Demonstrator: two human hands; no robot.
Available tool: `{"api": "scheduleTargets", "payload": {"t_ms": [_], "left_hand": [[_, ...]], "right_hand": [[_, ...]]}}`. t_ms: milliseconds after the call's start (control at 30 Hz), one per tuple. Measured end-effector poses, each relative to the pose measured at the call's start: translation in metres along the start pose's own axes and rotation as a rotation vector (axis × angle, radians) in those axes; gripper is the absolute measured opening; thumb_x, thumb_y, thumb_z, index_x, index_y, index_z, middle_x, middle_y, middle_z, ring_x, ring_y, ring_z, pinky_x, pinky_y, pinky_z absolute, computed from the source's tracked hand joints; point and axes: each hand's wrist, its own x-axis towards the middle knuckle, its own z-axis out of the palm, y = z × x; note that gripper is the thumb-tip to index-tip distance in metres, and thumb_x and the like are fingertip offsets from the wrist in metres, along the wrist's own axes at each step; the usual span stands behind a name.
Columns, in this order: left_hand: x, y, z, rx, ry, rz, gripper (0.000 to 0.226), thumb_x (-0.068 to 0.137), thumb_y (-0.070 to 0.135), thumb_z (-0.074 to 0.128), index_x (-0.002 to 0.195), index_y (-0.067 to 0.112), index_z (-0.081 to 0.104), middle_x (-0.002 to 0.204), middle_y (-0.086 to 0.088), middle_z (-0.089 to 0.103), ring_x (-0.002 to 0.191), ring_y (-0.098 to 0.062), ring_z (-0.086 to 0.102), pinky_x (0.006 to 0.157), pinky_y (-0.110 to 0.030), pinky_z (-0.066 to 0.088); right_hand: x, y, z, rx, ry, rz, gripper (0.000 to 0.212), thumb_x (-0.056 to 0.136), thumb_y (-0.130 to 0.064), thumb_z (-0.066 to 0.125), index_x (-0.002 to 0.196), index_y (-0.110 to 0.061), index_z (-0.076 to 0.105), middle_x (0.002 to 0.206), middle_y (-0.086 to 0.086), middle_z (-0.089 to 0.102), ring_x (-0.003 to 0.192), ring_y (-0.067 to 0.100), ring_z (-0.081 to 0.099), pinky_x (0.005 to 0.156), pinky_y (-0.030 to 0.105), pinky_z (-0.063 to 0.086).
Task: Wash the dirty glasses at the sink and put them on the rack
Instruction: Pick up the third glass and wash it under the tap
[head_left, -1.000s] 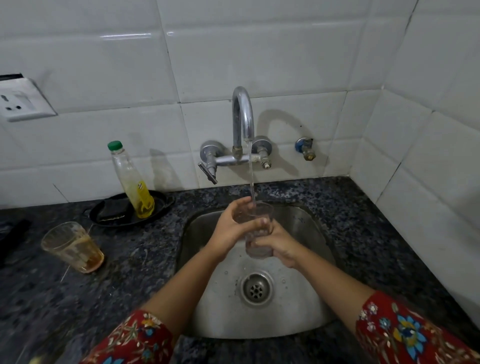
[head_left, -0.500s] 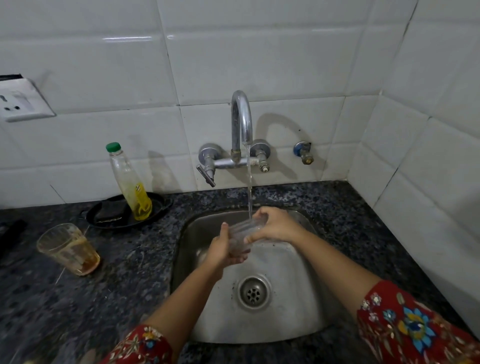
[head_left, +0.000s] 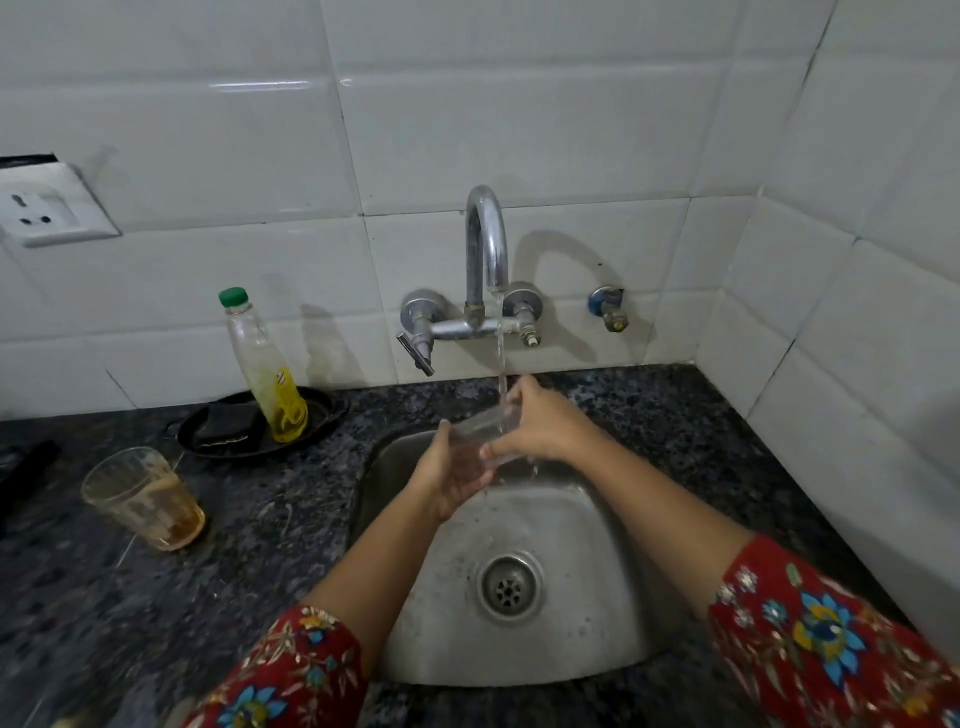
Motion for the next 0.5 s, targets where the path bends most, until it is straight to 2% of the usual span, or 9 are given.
{"api": "scheduleTargets", "payload": {"t_ms": [100, 167, 233, 267, 333, 400, 467, 500], "left_hand": [[-0.004, -0.001, 0.001, 0.112, 0.03, 0.094, 0.048, 0.09, 0.052, 0.057, 0.108, 0.008, 0.063, 0.101, -0.014, 0.068, 0.087, -0.022, 0.066, 0.063, -0.03, 0.056], [-0.009, -0.006, 0.006, 0.176, 0.016, 0.14, 0.044, 0.082, 0.04, 0.073, 0.107, 0.004, 0.067, 0.094, -0.009, 0.071, 0.084, -0.019, 0.067, 0.065, -0.027, 0.055], [-0.012, -0.012, 0.012, 0.208, -0.049, 0.202, 0.052, 0.069, 0.028, 0.083, 0.108, -0.003, 0.068, 0.089, -0.01, 0.07, 0.083, -0.023, 0.066, 0.073, -0.031, 0.054], [-0.012, -0.014, 0.013, 0.226, -0.091, 0.223, 0.051, 0.064, 0.024, 0.085, 0.105, -0.002, 0.069, 0.086, -0.01, 0.07, 0.084, -0.025, 0.064, 0.078, -0.033, 0.052], [-0.013, -0.012, 0.013, 0.261, -0.19, 0.22, 0.033, 0.067, 0.016, 0.083, 0.095, 0.006, 0.07, 0.086, -0.006, 0.068, 0.087, -0.023, 0.063, 0.083, -0.035, 0.052], [-0.013, -0.006, 0.011, 0.268, -0.315, 0.171, 0.031, 0.071, 0.018, 0.081, 0.099, 0.01, 0.072, 0.101, -0.008, 0.068, 0.099, -0.025, 0.063, 0.094, -0.04, 0.05], [-0.013, -0.004, 0.01, 0.289, -0.348, 0.167, 0.036, 0.069, 0.023, 0.08, 0.102, 0.011, 0.073, 0.107, -0.008, 0.069, 0.104, -0.025, 0.063, 0.096, -0.041, 0.051], [-0.014, -0.004, 0.012, 0.309, -0.293, 0.201, 0.034, 0.071, 0.021, 0.081, 0.102, 0.012, 0.072, 0.103, -0.007, 0.07, 0.1, -0.023, 0.065, 0.089, -0.035, 0.054]], "right_hand": [[-0.024, 0.026, 0.019, 0.06, 0.05, 0.029, 0.071, 0.058, -0.039, 0.083, 0.108, -0.025, 0.035, 0.094, -0.006, 0.06, 0.075, 0.013, 0.063, 0.066, 0.032, 0.054], [-0.036, 0.038, 0.036, 0.068, 0.065, 0.034, 0.071, 0.057, -0.035, 0.082, 0.106, -0.026, 0.032, 0.096, -0.005, 0.061, 0.078, 0.015, 0.063, 0.065, 0.031, 0.052], [-0.042, 0.047, 0.054, 0.117, 0.018, 0.059, 0.07, 0.057, -0.031, 0.082, 0.108, -0.022, 0.034, 0.099, -0.004, 0.06, 0.083, 0.016, 0.063, 0.065, 0.032, 0.051], [-0.043, 0.051, 0.061, 0.236, -0.026, 0.089, 0.067, 0.059, -0.026, 0.082, 0.108, -0.019, 0.037, 0.098, -0.002, 0.061, 0.083, 0.016, 0.063, 0.065, 0.034, 0.052], [-0.05, 0.055, 0.067, 0.666, -0.186, 0.159, 0.06, 0.064, -0.009, 0.077, 0.114, -0.011, 0.044, 0.096, 0.006, 0.065, 0.079, 0.018, 0.065, 0.067, 0.037, 0.055], [-0.054, 0.061, 0.067, 1.06, -0.38, 0.192, 0.055, 0.067, 0.001, 0.07, 0.118, -0.009, 0.052, 0.096, 0.012, 0.067, 0.078, 0.022, 0.067, 0.069, 0.035, 0.055], [-0.055, 0.062, 0.068, 1.151, -0.434, 0.178, 0.05, 0.07, -0.001, 0.071, 0.118, -0.009, 0.056, 0.1, 0.011, 0.069, 0.082, 0.024, 0.068, 0.07, 0.034, 0.056], [-0.053, 0.06, 0.071, 1.079, -0.362, 0.165, 0.05, 0.072, -0.005, 0.074, 0.118, -0.011, 0.056, 0.103, 0.009, 0.068, 0.084, 0.023, 0.068, 0.072, 0.035, 0.057]]}}
